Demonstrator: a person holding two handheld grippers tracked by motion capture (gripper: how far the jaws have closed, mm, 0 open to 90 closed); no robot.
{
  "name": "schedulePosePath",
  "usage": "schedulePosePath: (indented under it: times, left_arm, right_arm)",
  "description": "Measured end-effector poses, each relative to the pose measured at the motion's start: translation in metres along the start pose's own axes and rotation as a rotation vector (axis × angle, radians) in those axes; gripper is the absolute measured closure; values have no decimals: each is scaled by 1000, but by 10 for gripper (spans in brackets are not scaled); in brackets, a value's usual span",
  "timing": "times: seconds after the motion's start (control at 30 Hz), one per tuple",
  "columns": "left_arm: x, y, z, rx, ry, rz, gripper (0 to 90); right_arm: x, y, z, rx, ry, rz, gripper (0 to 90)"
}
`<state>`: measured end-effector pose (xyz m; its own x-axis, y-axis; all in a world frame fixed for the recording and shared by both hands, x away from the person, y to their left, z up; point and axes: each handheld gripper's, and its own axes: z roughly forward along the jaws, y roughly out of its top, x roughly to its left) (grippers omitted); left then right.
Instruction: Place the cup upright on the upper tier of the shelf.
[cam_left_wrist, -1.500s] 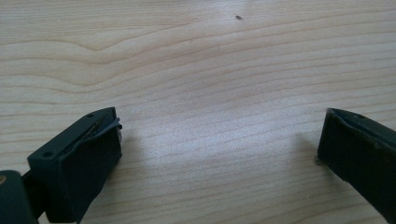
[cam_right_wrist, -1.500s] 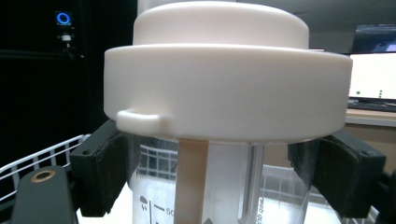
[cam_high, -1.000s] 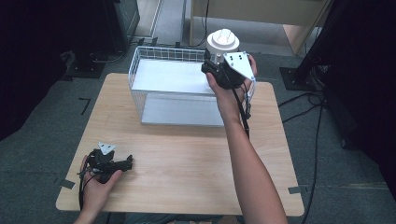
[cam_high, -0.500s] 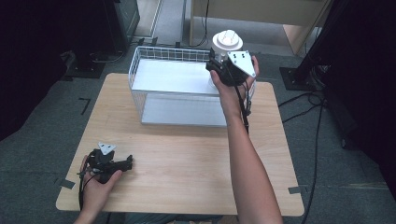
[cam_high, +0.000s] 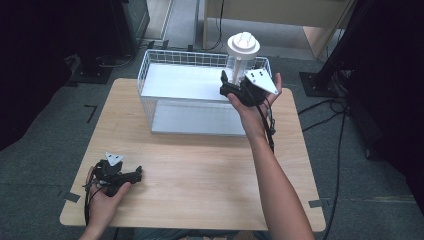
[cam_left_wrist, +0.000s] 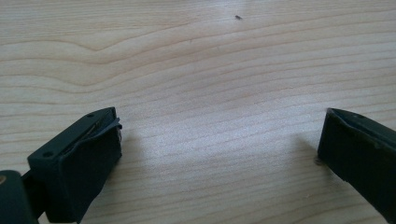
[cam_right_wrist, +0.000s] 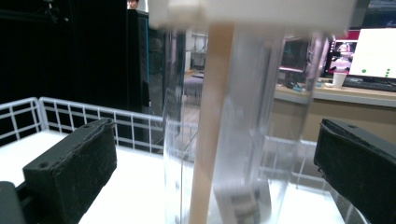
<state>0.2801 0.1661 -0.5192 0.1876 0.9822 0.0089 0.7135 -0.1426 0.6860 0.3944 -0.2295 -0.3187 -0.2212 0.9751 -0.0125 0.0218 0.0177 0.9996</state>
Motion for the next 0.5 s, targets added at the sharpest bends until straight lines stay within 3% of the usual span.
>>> schedulePosePath:
  times: [0.17,0.5]
  left_arm:
    - [0,0,0,1,1,3,0]
    - [0,0,0,0,1,3,0]
  right_arm:
    - [-3,-11,-13,4,27,-44,0]
    - [-11,-31,-45,14,42,-87,0]
